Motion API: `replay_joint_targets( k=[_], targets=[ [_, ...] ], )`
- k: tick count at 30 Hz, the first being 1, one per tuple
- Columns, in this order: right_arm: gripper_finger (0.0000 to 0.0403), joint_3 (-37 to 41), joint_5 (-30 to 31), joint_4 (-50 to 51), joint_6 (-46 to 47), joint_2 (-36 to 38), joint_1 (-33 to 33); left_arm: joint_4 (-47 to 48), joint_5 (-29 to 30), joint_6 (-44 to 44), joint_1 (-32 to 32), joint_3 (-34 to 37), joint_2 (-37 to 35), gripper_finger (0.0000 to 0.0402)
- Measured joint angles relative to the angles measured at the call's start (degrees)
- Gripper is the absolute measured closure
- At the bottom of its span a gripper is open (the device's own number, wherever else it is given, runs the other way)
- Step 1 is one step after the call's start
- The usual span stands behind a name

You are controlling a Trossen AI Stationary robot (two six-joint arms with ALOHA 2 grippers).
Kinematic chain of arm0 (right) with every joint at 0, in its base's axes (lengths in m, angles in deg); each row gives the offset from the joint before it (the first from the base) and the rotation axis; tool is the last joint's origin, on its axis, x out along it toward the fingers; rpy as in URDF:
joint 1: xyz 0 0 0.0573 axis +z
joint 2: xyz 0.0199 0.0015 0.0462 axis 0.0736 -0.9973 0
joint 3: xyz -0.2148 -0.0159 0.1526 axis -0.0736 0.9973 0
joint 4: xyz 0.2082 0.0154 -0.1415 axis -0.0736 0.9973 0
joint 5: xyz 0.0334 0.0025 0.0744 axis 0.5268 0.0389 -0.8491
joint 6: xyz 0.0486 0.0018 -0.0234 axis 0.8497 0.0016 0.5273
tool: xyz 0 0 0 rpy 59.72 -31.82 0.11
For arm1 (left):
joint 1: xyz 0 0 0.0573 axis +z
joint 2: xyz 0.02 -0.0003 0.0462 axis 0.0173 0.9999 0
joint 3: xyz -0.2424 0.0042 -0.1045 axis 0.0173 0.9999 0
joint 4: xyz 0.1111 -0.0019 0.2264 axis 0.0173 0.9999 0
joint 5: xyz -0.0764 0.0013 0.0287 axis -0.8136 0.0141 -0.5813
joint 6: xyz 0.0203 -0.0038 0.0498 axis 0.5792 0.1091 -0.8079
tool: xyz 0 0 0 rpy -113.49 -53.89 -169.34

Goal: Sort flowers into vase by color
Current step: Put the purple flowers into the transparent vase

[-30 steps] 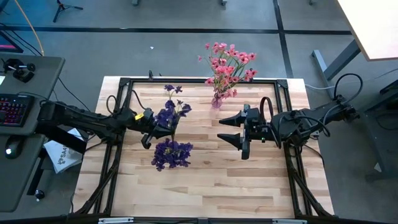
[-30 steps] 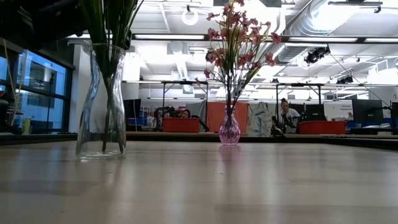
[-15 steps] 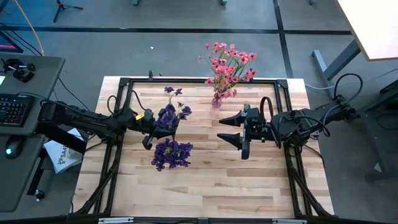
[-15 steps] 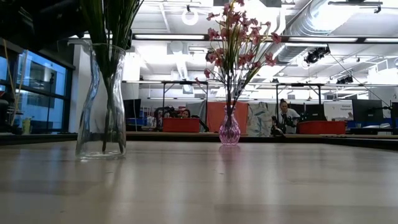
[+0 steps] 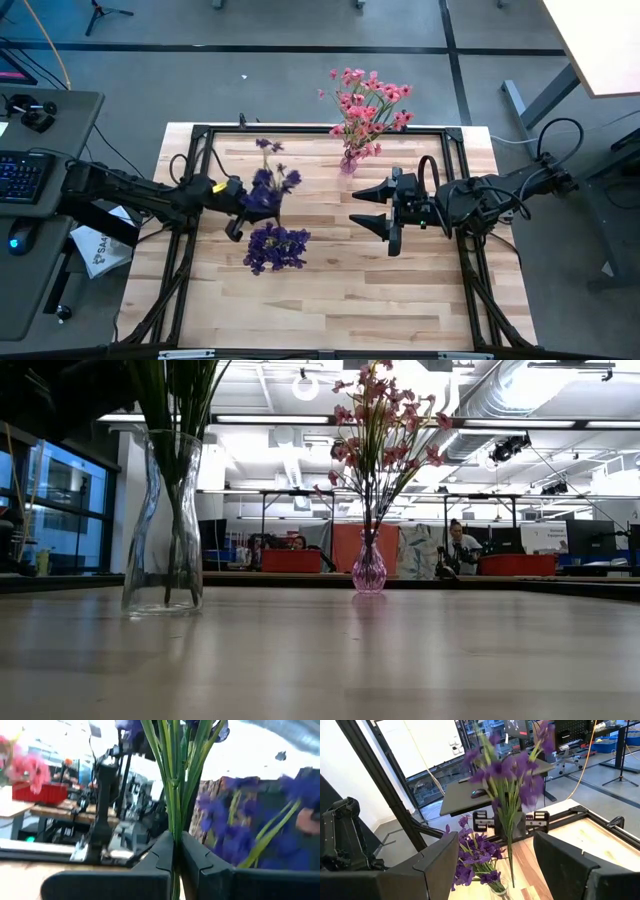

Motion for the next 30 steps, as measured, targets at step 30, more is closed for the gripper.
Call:
replay_joint_targets(
  k=[30],
  targets=[
    [0.0149,0.0,0.02,0.07,-0.23,0.0,-0.02,6.05,-4.61,4.18,-0.2,-0.22,0.0,0.0399]
  ],
)
